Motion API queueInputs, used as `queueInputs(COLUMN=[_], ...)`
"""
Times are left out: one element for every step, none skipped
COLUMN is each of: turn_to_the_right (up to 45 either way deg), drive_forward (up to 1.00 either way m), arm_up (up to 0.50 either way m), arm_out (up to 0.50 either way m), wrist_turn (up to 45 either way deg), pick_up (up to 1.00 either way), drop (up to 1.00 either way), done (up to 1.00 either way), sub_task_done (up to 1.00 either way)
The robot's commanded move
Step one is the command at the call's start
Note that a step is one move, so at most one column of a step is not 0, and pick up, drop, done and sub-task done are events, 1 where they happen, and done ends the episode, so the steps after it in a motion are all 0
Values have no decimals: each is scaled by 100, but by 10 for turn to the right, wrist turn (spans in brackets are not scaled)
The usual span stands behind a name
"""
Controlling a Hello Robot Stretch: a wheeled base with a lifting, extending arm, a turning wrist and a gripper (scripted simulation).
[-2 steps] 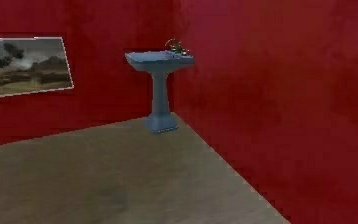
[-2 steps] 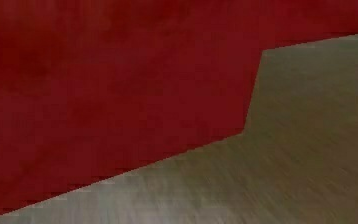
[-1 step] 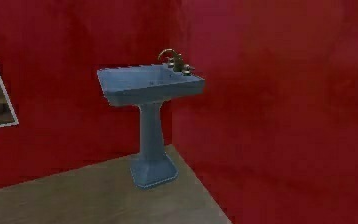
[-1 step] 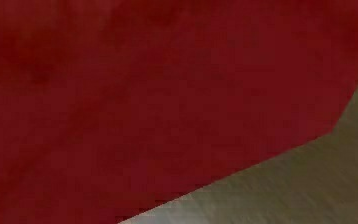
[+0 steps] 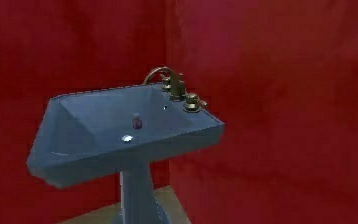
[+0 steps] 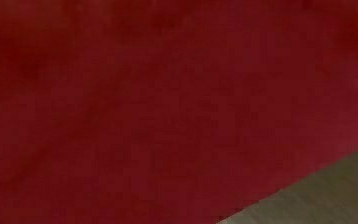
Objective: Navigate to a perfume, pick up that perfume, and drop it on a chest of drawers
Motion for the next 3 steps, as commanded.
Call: queueInputs(turn_to_the_right=[-450,-450,-90], drive_forward=[0,0,0], arm_up=[0,0,0], arm_out=[0,0,0], wrist_turn=[0,0,0], pick_up=[0,0,0], drop=[0,0,0], done=[0,0,0], sub_task_done=[0,0,0])
